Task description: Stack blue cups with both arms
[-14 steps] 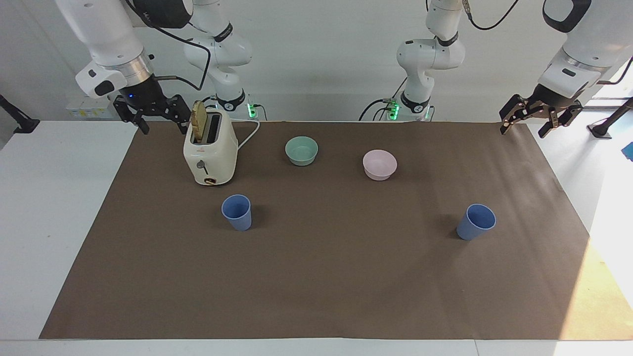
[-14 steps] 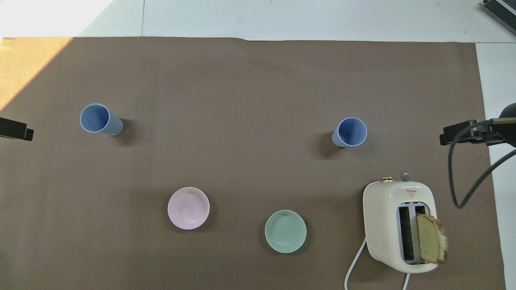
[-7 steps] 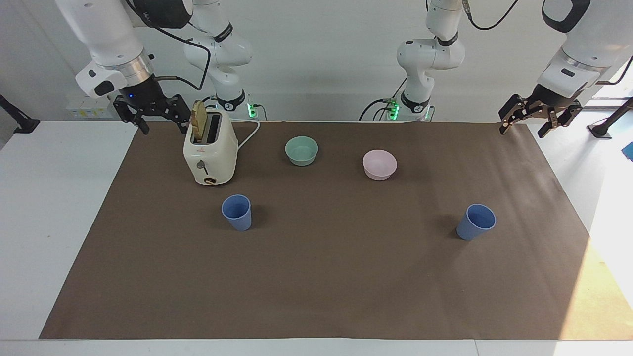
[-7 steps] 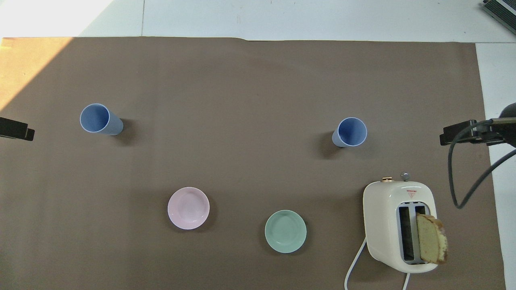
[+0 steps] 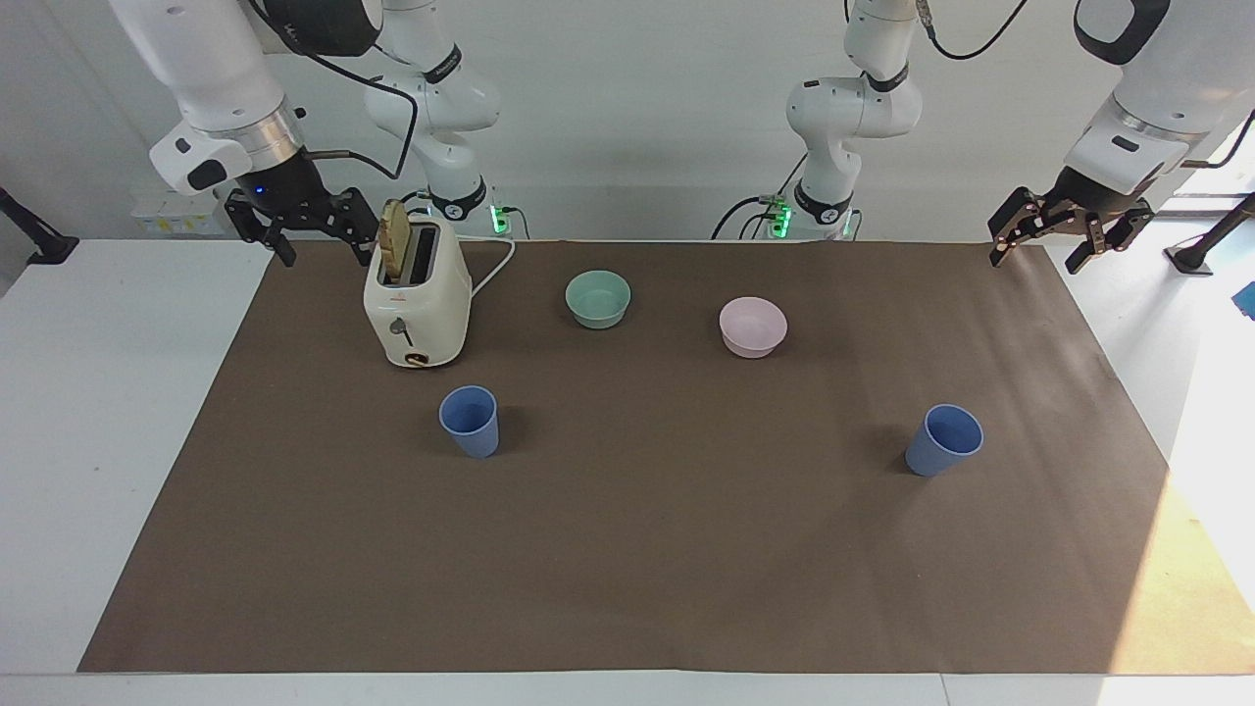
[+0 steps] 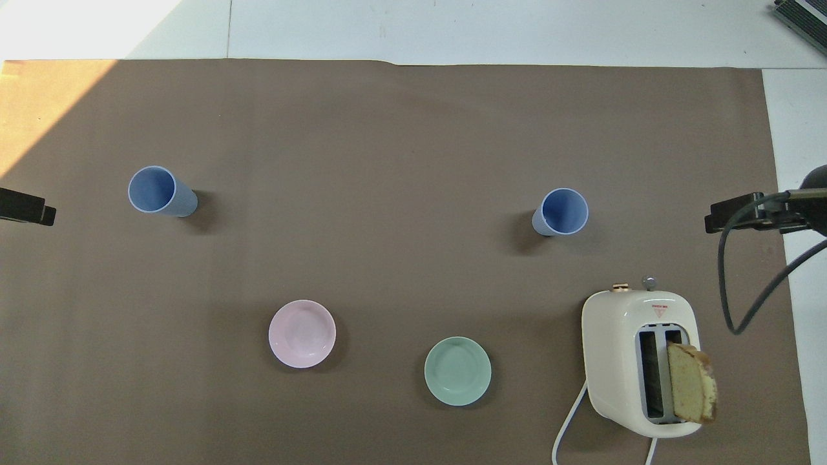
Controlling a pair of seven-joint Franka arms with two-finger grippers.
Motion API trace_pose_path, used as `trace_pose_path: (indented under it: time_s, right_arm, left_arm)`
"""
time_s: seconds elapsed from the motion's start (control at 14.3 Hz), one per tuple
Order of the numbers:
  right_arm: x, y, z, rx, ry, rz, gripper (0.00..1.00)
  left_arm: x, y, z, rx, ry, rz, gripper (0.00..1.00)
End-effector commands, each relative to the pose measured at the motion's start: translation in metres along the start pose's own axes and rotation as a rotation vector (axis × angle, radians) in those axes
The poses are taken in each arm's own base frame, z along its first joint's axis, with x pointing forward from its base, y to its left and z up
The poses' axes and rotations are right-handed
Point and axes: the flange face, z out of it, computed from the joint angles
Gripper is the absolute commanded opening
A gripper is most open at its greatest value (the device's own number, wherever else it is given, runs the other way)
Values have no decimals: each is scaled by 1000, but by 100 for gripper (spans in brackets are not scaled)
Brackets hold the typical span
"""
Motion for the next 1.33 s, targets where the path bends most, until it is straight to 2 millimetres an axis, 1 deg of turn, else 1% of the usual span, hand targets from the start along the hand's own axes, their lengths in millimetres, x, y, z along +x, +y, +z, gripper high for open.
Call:
trace_pose_path:
  time_s: [0.0,0.63,0.84,1.05,1.26]
  right_arm:
    - [-6,2,-1,9,9,1,100]
    - [-6,2,-1,9,9,1,100]
    - [-6,2,-1,9,9,1,100]
    - [-6,2,-1,9,9,1,100]
    - [-6,2,-1,9,9,1,100]
  left_arm:
    - [-4,5,-2,1,-1,-5,100]
    - [-3,8,1,0,1,2,100]
    - [-2,7,2,5,32,4,100]
    - [2,8,12,5,34,4,100]
    - [8,6,44,7,49,2,100]
